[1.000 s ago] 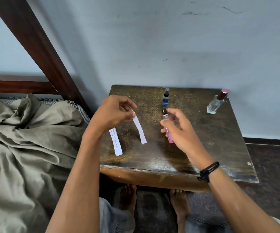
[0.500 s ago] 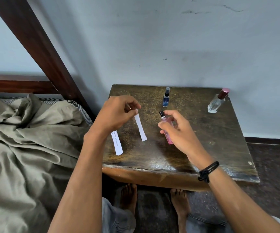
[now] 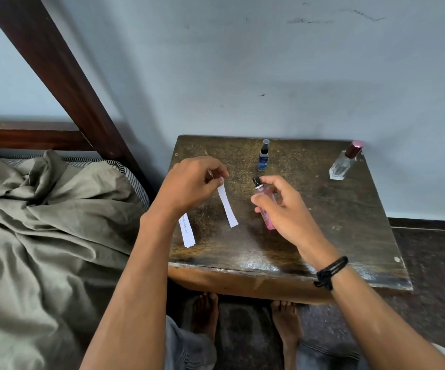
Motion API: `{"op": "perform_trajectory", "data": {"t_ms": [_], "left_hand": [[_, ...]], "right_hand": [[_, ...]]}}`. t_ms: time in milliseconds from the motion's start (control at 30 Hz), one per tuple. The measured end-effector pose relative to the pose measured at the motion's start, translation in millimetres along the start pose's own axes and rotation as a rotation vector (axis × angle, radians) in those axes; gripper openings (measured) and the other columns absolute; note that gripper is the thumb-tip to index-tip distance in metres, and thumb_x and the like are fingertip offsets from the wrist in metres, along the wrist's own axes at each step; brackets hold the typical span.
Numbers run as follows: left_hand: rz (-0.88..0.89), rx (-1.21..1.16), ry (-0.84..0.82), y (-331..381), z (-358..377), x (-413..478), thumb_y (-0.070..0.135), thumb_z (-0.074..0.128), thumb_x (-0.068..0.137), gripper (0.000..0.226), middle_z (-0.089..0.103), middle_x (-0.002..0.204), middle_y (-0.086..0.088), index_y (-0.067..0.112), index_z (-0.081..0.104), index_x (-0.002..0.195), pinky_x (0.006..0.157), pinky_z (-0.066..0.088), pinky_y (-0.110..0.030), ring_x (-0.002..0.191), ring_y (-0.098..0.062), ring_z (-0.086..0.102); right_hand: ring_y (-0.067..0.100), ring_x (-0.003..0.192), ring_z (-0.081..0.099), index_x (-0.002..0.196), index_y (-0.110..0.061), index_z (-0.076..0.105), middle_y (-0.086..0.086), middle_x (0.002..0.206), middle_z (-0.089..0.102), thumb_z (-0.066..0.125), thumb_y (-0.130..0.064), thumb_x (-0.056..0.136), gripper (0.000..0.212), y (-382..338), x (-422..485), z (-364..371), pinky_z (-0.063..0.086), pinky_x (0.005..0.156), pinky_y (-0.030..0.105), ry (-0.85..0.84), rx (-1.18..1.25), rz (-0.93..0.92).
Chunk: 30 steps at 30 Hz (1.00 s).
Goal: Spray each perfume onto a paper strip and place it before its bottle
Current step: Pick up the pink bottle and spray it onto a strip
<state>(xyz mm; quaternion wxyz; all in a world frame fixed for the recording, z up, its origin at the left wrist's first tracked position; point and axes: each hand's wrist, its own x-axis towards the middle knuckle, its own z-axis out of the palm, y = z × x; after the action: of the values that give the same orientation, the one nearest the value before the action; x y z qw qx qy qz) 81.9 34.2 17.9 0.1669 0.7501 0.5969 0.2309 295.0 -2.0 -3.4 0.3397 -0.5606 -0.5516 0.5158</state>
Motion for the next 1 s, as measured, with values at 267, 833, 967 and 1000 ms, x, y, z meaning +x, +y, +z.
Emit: {"op": "perform_trajectory", "data": {"t_ms": [267,833,967,1000], "left_hand": [[-0.004,0.044,-0.100,7,11,3,0.025,0.073,0.088,0.009,0.064,0.080,0.022,0.033,0.073,0.092,0.081,0.054,-0.034,0.077,-0.001,0.060],[0.056,0.136,-0.143,3,17,3,0.012,0.071,0.087,0.020,0.070,0.107,0.011,0.024,0.074,0.104,0.083,0.052,-0.034,0.088,-0.008,0.064],[0.094,0.059,-0.030,-4,13,5,0.011,0.070,0.087,0.017,0.069,0.099,0.012,0.023,0.075,0.098,0.081,0.052,-0.034,0.084,-0.006,0.059],[0.083,0.050,0.020,-7,12,6,0.011,0.070,0.087,0.016,0.068,0.098,0.012,0.023,0.075,0.096,0.080,0.050,-0.033,0.087,-0.007,0.057]], "right_hand": [[0.009,0.091,0.066,0.128,-0.040,0.056,-0.017,0.118,0.060,0.067,-0.038,0.095,0.035,1,1,-2,0.051,0.068,0.019,0.037,0.014,-0.009],[0.002,0.113,0.065,0.118,-0.029,0.067,-0.011,0.115,0.072,0.069,-0.005,0.093,0.035,8,7,-10,0.050,0.095,0.024,-0.057,0.138,-0.090],[0.007,0.114,0.065,0.116,-0.032,0.068,-0.008,0.116,0.072,0.070,-0.003,0.093,0.037,10,9,-11,0.049,0.092,0.024,-0.079,0.142,-0.086],[0.007,0.115,0.065,0.115,-0.033,0.068,-0.008,0.117,0.072,0.069,-0.003,0.093,0.037,10,9,-11,0.050,0.090,0.023,-0.084,0.146,-0.084]]}}
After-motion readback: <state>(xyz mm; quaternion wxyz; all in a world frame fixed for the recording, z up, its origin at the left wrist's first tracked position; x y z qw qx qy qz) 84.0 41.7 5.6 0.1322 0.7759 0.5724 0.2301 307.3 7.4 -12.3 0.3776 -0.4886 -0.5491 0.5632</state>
